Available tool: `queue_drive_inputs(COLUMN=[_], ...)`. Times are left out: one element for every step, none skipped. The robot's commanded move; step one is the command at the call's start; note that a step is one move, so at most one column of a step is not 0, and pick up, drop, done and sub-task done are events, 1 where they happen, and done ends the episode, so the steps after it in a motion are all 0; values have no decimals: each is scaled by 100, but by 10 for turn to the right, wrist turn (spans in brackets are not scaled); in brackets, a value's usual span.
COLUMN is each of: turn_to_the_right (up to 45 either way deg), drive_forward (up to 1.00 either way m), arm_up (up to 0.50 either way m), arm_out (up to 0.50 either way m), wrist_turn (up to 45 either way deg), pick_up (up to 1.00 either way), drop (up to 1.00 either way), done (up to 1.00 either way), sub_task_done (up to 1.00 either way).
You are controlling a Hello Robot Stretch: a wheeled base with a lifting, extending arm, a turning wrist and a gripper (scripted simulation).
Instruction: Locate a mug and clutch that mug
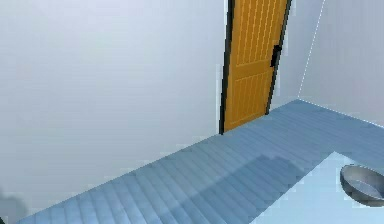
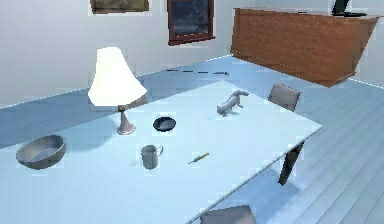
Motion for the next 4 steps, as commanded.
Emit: queue_drive_inputs(turn_to_the_right=[-90, 0, 0, 0], drive_forward=[0, 0, 0, 0], arm_up=[0, 50, 22, 0], arm_out=[0, 0, 0, 44], wrist_turn=[0, 0, 0, 0], pick_up=[0, 0, 0, 0], drop=[0, 0, 0, 0], done=[0, 0, 0, 0], sub_task_done=[0, 0, 0, 0])
